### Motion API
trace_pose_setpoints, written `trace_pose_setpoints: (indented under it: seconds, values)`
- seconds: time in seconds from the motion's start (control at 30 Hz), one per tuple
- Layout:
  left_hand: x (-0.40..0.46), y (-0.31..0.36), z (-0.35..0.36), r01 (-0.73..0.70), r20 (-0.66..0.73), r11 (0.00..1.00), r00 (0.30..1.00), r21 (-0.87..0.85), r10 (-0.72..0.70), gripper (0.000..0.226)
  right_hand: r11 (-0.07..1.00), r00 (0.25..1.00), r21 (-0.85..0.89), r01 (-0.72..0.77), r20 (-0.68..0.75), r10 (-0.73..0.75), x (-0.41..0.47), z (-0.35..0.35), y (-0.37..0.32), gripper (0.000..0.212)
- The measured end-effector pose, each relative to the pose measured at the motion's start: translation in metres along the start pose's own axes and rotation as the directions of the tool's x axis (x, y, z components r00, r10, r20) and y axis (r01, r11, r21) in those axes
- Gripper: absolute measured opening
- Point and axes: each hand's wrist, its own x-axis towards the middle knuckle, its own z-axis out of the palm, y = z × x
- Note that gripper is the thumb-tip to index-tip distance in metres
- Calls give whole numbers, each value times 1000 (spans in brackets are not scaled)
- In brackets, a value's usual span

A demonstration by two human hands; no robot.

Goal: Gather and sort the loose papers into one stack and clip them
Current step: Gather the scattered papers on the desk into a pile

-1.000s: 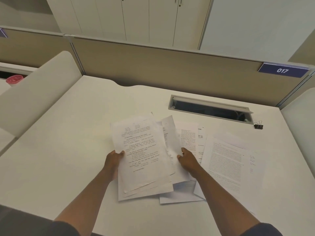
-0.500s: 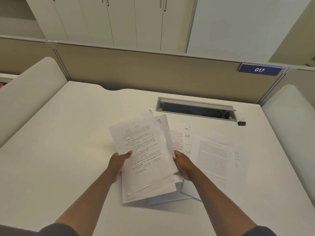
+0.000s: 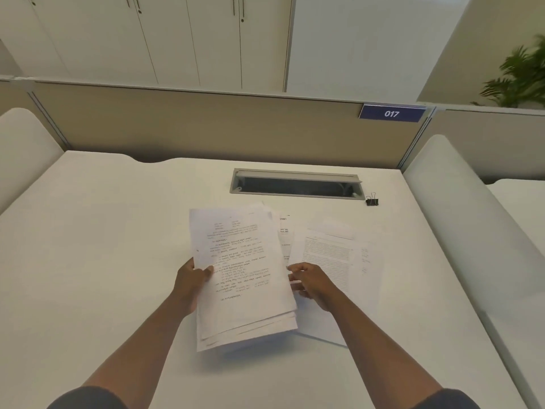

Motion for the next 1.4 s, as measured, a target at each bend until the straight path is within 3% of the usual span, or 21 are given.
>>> trace_pose_setpoints:
  seconds: [0.07,0.13,0.23,0.3,0.4,0.6,0.77,0.97,1.17,1.4]
  values:
    - [2,0,7,-14,-20,999,1000,41,15,31,996,985,-82,22,-169,-35,1,-18,9,14]
    - [2,0,12,-19,-43,997,999,75,22,31,941,930,-338,-19,-352,-107,2,-36,21,15]
    - [2,1,18,-31,-79,994,996,108,39,34,782,831,-553,-286,-550,-86,-4,-52,32,46]
    - [1,3,22,-34,-94,993,995,115,45,35,715,777,-538,-446,-629,12,-11,-60,34,64]
    - [-4,6,28,-37,-103,990,993,136,51,35,761,744,-423,-492,-659,114,-10,-67,40,80]
    - [-8,3,30,-30,-129,985,990,170,52,21,802,756,-404,-439,-649,87,-8,-81,52,78]
    - [-9,-1,27,-44,-144,986,987,162,68,20,790,757,-522,-322,-643,-117,-12,-89,60,45]
    - [-6,-3,22,-40,-151,989,987,145,62,20,965,769,-254,-60,-628,-118,-14,-108,59,25]
    - [-1,-3,18,-47,-141,996,988,81,58,20,966,776,-258,-32,-615,-139,-19,-133,51,48]
    - [3,1,14,-38,-112,999,993,12,39,13,974,690,-224,35,-699,-185,-17,-154,40,39]
